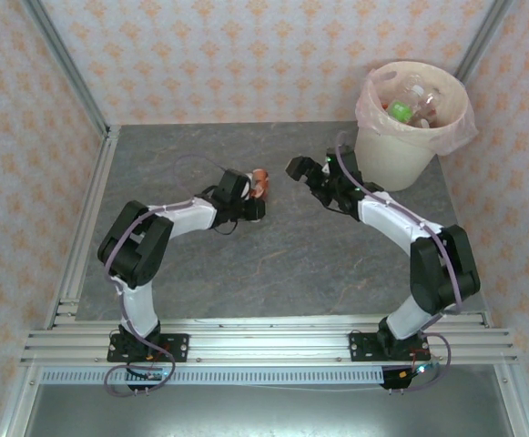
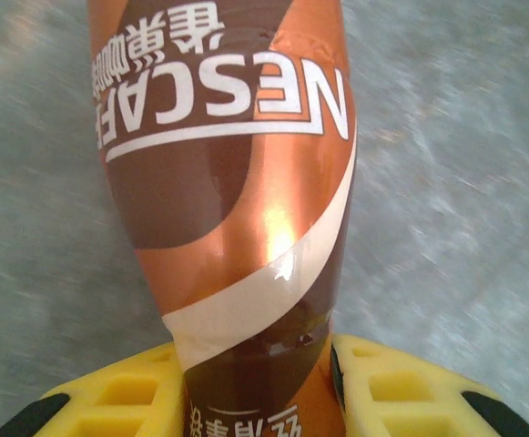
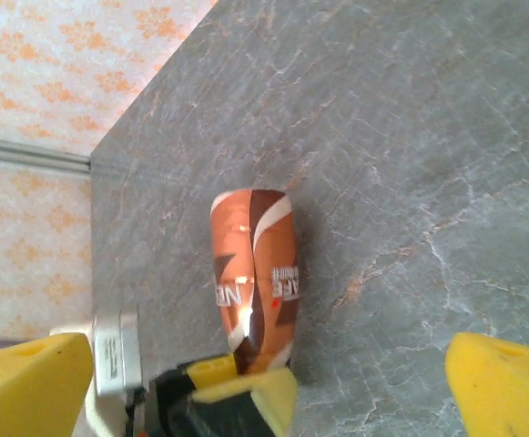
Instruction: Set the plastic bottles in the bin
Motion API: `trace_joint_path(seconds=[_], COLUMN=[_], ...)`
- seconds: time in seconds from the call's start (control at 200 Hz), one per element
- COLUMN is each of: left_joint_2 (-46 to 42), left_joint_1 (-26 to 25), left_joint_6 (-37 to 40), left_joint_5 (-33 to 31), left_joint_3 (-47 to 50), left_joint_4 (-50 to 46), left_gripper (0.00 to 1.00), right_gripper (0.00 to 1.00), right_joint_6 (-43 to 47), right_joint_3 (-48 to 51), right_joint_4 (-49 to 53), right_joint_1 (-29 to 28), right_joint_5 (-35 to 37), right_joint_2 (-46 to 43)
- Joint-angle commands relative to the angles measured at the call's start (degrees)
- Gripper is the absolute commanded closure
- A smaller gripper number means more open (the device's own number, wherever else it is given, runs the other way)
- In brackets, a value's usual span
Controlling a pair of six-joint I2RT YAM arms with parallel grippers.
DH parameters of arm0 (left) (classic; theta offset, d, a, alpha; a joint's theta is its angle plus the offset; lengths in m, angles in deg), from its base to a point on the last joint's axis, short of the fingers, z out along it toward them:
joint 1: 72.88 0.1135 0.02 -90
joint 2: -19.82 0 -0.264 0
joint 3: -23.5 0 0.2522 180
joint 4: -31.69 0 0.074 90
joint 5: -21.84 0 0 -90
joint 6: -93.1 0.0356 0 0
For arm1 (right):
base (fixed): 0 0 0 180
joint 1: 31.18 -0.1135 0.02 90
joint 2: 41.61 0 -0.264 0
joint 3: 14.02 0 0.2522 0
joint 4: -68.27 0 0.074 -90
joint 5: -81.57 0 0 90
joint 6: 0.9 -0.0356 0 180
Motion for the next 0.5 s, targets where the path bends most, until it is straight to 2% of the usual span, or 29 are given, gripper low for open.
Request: trace_joint_path(seconds=[0.0,0.14,0.265,0.37,0.495], left_joint_2=[-4.7,-5.9,-6.2,-6.1,-5.7], left_joint_1=[-1.2,-2.8,-4.3,-5.3,-5.7], left_joint_6=[-2.3,-4.6,-4.8,-4.7,-4.8], left_joint_5=[5.2,12.0,17.1,19.8,22.0], left_joint_3=[1.6,1.0,-0.1,-1.7,-3.1], left_joint_4=[9.4,11.6,12.6,11.7,10.5], left_gripper=[0.71,0.71,0.71,0.71,0.71], right_gripper=[0.01,0.01,0.01,0.01,0.01], right_joint_6=[-6.9,-0.9,3.9,6.1,5.3], right_joint_3=[2.5,-0.7,-0.8,-2.0,-1.5], right_joint_4=[-5.4,1.4,0.3,3.0,-0.6], right_joint_1=[2.7,3.7,3.7,3.7,3.8], right_joint_5=[-7.2,-14.4,-20.3,-18.7,-20.0], right_joint_2=[-1.6,0.3,1.0,1.4,0.7])
